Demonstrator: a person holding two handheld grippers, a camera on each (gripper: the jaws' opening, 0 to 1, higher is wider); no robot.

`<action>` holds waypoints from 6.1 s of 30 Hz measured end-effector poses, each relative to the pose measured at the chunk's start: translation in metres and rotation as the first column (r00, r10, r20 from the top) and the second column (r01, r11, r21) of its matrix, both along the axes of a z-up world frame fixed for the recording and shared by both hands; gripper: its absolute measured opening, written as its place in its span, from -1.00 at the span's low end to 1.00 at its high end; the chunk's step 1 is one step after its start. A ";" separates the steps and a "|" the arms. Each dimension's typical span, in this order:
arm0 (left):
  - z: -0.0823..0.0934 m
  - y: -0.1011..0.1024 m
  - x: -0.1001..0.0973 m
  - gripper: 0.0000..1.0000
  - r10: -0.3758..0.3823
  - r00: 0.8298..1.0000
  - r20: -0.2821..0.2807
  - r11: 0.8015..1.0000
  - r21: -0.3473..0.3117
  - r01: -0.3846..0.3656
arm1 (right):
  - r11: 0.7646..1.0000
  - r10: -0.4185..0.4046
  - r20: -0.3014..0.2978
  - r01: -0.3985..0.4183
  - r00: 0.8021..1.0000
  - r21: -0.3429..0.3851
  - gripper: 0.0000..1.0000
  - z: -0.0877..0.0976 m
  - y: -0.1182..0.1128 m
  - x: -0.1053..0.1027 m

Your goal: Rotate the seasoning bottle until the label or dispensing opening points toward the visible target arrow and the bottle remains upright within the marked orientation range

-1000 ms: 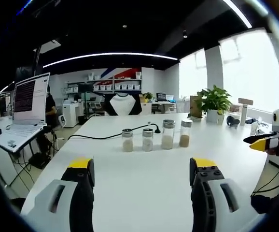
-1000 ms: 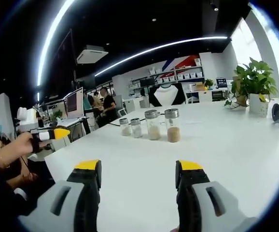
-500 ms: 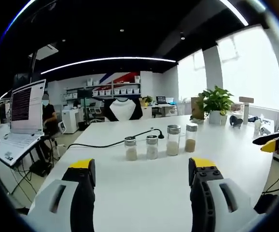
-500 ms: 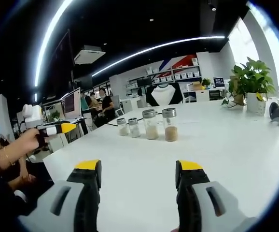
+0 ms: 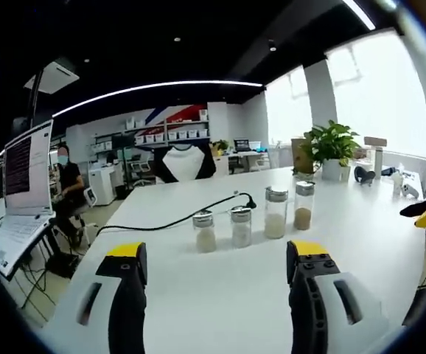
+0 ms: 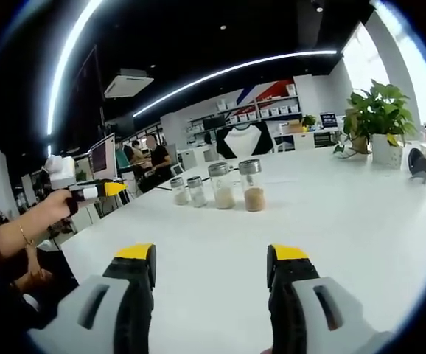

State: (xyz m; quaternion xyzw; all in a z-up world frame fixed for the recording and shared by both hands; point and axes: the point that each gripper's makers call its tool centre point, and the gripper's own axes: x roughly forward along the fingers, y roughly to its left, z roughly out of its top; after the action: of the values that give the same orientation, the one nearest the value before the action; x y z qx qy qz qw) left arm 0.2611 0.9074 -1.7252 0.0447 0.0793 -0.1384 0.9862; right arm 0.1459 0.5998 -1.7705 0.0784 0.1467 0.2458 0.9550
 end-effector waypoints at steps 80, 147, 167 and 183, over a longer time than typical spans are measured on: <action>-0.055 -0.019 0.161 0.35 -0.020 0.997 -0.068 1.000 0.016 0.021 | 0.979 -0.131 0.041 0.135 0.991 -0.151 0.17 0.018 -0.060 0.001; -0.077 -0.025 0.201 -0.30 -0.025 0.991 -0.133 1.000 0.009 0.026 | 0.994 -0.106 0.027 0.106 0.994 -0.032 0.02 0.021 -0.043 0.016; -0.042 -0.036 0.152 -0.30 -0.166 0.983 -0.079 0.985 -0.049 0.163 | 0.999 -0.034 0.053 0.034 0.998 0.012 0.05 0.025 -0.020 0.016; 0.027 -0.065 0.085 -0.30 -0.317 0.948 -0.021 0.948 -0.040 0.316 | 0.994 0.105 0.062 -0.103 0.993 -0.035 0.34 0.028 0.018 0.012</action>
State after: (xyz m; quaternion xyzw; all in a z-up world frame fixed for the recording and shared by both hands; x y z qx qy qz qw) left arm 0.3458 0.8423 -1.6980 0.0373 0.0819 -0.2968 0.9507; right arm 0.1582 0.6173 -1.7425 0.0475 0.1241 0.2952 0.9461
